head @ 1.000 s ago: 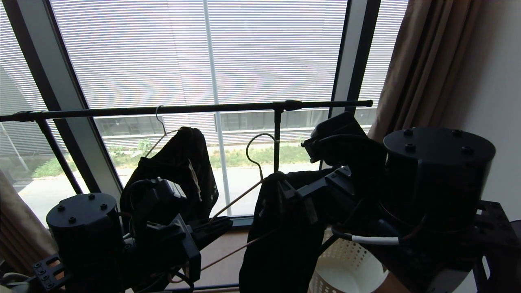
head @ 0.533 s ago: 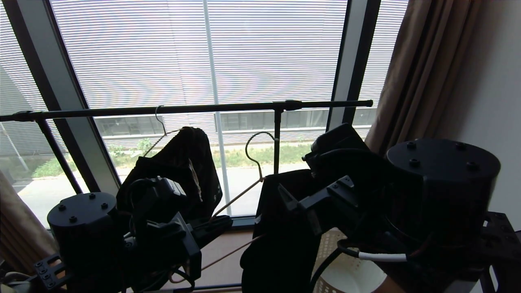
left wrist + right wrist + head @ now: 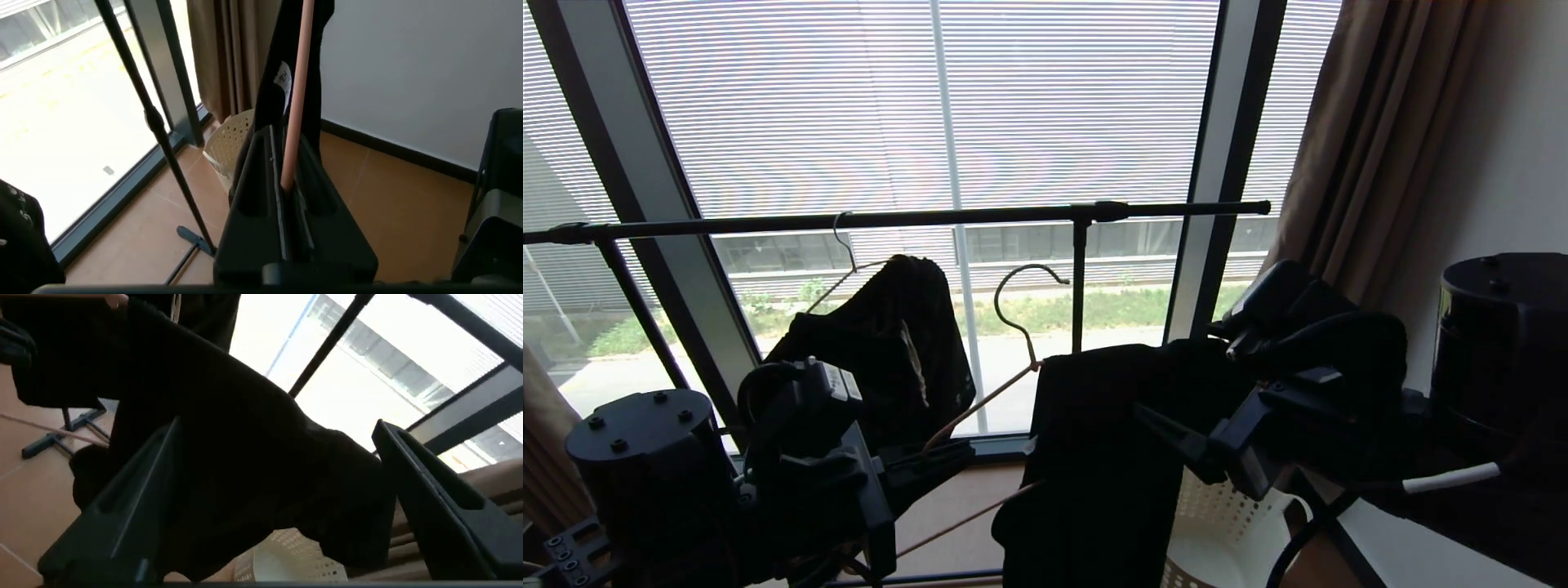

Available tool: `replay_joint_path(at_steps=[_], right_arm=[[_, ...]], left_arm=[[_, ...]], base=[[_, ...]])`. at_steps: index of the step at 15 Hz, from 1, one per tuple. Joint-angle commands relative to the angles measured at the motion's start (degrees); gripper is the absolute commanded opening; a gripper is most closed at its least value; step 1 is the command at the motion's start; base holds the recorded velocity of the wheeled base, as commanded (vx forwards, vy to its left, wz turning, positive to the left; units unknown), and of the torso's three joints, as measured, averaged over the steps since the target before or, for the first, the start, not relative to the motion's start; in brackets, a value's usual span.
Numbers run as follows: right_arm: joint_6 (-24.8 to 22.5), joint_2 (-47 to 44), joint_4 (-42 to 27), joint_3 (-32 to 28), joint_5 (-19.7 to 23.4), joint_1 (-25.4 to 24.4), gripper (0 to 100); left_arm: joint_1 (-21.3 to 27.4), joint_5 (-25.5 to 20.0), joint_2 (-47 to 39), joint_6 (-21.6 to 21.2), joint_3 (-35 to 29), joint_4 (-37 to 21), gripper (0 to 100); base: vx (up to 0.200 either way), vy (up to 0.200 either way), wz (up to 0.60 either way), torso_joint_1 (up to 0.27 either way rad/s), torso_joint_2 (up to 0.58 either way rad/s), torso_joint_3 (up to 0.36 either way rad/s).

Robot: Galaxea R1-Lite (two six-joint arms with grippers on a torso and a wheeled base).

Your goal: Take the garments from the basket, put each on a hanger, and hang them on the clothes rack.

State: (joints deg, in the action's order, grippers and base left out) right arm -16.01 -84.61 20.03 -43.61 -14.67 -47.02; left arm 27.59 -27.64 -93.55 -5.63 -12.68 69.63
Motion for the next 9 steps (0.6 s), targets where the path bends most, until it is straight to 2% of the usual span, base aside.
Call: replay_joint_path(at_steps=[1, 2, 3, 4, 5, 6, 7, 9], right_arm=[[-3.94, 5.69, -10.54, -3.50, 11.41, 9.23, 100], [-6.67, 5.95, -16.16, -6.05, 17.74, 13.71, 100], [-8.16, 5.86, -18.80, -7.72, 20.91, 15.82, 100], [-12.21, 4.72, -25.21, -11.59, 27.85, 19.86, 100], [-14.40, 3.49, -28.47, -13.79, 30.57, 21.18, 100], [-16.43, 1.82, -33.92, -17.74, 35.93, 21.88, 100], [-19.24, 0.42, -38.22, -20.82, 38.66, 22.06, 100], [-28.55, -3.80, -46.92, -26.97, 44.20, 23.99, 100]], left_arm=[[-0.43, -0.93, 0.39, -1.05, 0.99, -0.02, 0], [-0.52, -2.42, 0.39, -1.84, 1.52, -0.02, 0], [-0.60, -3.30, 0.47, -2.28, 1.87, -0.02, 0], [-0.96, -4.97, 0.47, -3.60, 3.01, -0.02, 0], [-0.96, -5.50, 0.47, -4.39, 3.36, -0.02, 0], [-0.96, -6.55, 0.56, -5.44, 3.98, -0.02, 0], [-1.04, -7.52, 1.09, -5.79, 4.50, 0.06, 0], [-1.04, -9.01, 1.97, -5.79, 4.77, -0.02, 0]], base=[[0.000, 0.000, 0.00, 0.000, 0.00, 0.000], [0.000, 0.000, 0.00, 0.000, 0.00, 0.000], [0.000, 0.000, 0.00, 0.000, 0.00, 0.000], [0.000, 0.000, 0.00, 0.000, 0.00, 0.000], [0.000, 0.000, 0.00, 0.000, 0.00, 0.000], [0.000, 0.000, 0.00, 0.000, 0.00, 0.000], [0.000, 0.000, 0.00, 0.000, 0.00, 0.000], [0.000, 0.000, 0.00, 0.000, 0.00, 0.000]])
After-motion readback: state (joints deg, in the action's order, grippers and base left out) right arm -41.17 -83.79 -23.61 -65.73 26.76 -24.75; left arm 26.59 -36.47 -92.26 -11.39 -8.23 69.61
